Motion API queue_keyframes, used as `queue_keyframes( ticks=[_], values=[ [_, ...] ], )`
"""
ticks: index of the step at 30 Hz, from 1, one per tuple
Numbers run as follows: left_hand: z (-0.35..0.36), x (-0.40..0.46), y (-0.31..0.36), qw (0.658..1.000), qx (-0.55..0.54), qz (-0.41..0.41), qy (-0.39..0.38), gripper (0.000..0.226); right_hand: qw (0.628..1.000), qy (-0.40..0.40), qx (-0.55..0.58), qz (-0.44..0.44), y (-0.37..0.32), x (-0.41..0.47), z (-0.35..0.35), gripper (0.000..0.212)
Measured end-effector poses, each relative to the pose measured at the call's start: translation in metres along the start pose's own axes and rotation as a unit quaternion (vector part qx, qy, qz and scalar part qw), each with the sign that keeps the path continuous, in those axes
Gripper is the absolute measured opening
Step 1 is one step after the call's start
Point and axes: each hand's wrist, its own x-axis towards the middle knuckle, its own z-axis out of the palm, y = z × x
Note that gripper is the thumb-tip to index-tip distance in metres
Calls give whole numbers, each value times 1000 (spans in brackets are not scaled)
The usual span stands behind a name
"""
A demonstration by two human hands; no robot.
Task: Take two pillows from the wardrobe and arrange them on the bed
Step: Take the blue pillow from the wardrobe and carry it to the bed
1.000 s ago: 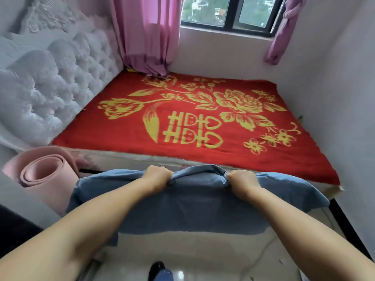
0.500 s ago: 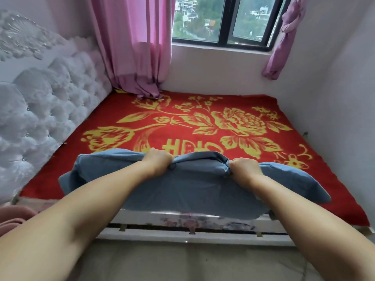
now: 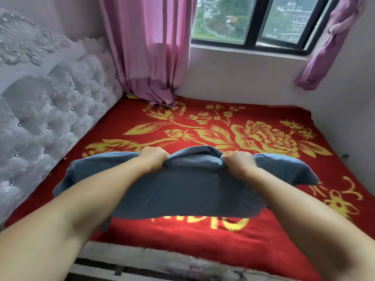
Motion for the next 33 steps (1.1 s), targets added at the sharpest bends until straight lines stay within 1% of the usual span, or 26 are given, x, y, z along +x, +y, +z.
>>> queue_keyframes(
  ticks=[5,11,17,20,25,30,33],
  values=[
    [-20,67,-42,1000,19,19,4,19,1000,-8,-3,20,9,74,-2,18],
    [-32,132,-78,1000,23,17,12,18,1000,-5,-13,3,27,153,-1,17],
    [-43,213,-99,999,34,-28,-8,21,999,-1,-16,-37,63,256,1,24],
    [-53,268,-108,998,30,-52,-18,19,998,11,-29,-55,92,326,7,22],
    [-74,356,-118,994,19,-85,-62,25,995,-19,-24,-91,139,424,15,21],
    [-107,410,-134,994,7,-100,-37,23,993,0,-38,-115,175,483,-10,19],
    [-126,427,-155,993,-9,-115,-18,22,991,18,-49,-125,177,518,-37,21]
  ],
)
